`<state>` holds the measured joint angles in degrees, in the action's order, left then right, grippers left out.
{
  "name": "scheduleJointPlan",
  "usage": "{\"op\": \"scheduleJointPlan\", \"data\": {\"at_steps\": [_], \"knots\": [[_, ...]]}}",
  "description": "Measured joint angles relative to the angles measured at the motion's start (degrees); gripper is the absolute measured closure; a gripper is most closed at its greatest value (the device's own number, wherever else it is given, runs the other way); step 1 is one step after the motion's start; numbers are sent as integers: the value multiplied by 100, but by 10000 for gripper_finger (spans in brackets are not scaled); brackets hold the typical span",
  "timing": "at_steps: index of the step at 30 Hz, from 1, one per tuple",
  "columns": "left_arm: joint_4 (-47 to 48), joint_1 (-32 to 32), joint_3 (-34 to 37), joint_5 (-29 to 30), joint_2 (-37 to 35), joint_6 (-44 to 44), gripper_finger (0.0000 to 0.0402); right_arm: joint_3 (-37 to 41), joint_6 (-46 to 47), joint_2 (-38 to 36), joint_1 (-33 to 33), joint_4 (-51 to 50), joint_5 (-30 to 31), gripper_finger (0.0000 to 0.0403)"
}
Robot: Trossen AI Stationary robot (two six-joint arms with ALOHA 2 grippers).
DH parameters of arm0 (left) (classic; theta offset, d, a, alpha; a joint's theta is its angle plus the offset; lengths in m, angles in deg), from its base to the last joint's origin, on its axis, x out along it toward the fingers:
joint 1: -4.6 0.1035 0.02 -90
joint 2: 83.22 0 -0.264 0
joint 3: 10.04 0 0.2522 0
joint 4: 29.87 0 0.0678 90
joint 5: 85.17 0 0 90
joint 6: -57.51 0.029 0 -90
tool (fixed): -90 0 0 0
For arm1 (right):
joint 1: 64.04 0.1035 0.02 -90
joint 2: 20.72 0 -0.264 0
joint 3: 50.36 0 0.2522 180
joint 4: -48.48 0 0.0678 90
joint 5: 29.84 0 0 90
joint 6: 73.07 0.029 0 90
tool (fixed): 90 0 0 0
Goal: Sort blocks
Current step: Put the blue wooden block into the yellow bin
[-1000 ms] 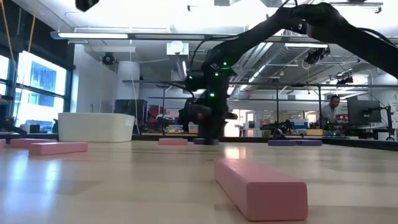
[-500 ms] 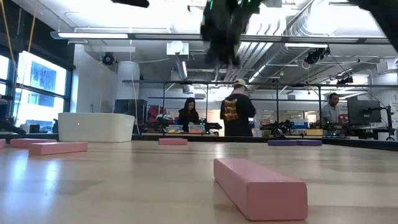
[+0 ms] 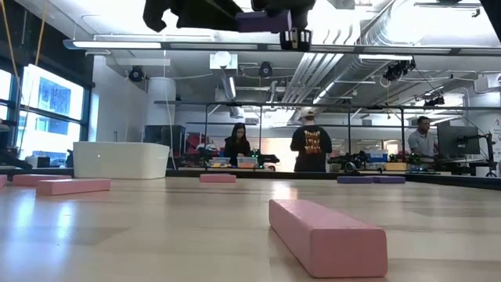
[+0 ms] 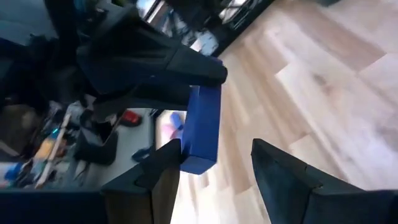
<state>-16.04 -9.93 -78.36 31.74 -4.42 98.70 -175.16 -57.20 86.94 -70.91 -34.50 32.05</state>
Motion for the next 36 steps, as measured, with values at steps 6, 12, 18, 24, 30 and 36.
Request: {"op": "scheduleJointPlan", "data": {"at_steps": [6,12,18,24,30,36], "knots": [[-526,0,0,-167,300,23,218,-2,252,0,209,92,-59,400],[-818,17,-2,-503,479,441,219,-7,468,0,259,136,-74,400],[-825,-4,-2,-658,481,455,298,-7,492,0,262,172,-94,397],[-874,-7,-2,-547,461,281,370,-8,1045,-2,258,339,-170,354],[-451,-22,0,-472,401,38,370,-266,787,-7,130,289,-161,268],[1274,-21,-2,-190,60,-1554,370,-960,-2,-7,-124,-677,-27,199]]}}
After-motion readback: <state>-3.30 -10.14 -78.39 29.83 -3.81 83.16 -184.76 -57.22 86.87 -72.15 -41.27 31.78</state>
